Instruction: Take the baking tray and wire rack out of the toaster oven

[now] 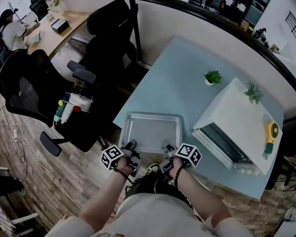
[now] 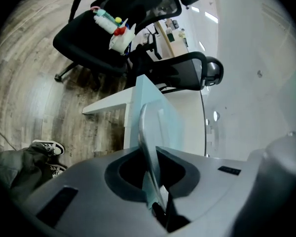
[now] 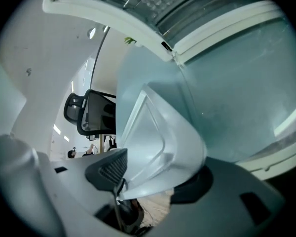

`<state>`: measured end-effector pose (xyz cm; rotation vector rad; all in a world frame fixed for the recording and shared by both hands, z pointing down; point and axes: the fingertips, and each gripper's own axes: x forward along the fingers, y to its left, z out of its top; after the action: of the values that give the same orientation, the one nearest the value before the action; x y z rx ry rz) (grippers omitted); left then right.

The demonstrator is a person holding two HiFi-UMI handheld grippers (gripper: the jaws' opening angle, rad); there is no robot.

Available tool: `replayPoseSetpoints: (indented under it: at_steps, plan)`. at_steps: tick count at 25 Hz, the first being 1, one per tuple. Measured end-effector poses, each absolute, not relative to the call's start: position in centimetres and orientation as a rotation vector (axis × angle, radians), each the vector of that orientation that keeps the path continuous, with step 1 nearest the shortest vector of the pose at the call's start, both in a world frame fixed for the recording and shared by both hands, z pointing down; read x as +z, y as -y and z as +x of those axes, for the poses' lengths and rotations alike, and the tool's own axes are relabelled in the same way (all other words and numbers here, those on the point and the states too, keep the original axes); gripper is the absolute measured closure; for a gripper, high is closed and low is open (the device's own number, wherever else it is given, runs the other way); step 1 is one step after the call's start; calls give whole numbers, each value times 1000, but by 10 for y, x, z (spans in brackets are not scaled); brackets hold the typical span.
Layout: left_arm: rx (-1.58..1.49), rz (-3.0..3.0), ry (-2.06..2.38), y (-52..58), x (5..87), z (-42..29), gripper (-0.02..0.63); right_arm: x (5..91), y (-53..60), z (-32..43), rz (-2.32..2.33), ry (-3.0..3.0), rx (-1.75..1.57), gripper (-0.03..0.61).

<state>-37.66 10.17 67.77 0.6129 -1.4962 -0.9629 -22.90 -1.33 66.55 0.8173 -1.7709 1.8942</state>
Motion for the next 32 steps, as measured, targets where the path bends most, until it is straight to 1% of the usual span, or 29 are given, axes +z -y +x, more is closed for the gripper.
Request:
replayPoseSetpoints:
  at_steps: [1,5,8,11,12,13,15,17,23,24,25,27,32]
  plan:
    - [-968,595,1506,-100,681,-381,576,666,14,-230,818,1760,1884,290]
    - [-992,560,1539,-84,688,-401,578,665,22,-234,824,1743,1811,208]
    - [-958,548,1557,-72,692,-412,572,660,31,-240,794,1765,1784,176]
    - [-869,518,1578,-67,699,-418,541,661,37,-243,766,1765,1791,170]
    - [-842,505,1586,-67,701,-420,518,662,38,-243,764,1760,1790,170]
    - [-819,494,1594,-67,702,-421,477,664,39,-243,765,1754,1786,170]
    - [-781,485,1608,-64,702,-423,469,664,40,-243,769,1749,1775,172]
    - [-739,493,1619,-59,700,-423,445,663,44,-246,775,1753,1774,167]
    - [-664,529,1637,-44,687,-423,286,662,55,-259,763,1760,1810,156]
    - [-647,530,1640,-42,686,-423,240,661,57,-262,762,1764,1816,153]
    - [-621,522,1648,-41,686,-424,211,661,60,-264,762,1766,1829,151]
    - [-559,495,1673,-42,689,-428,178,662,65,-269,761,1765,1857,150]
    - [-506,484,1654,-46,706,-430,169,675,71,-271,767,1753,1868,144]
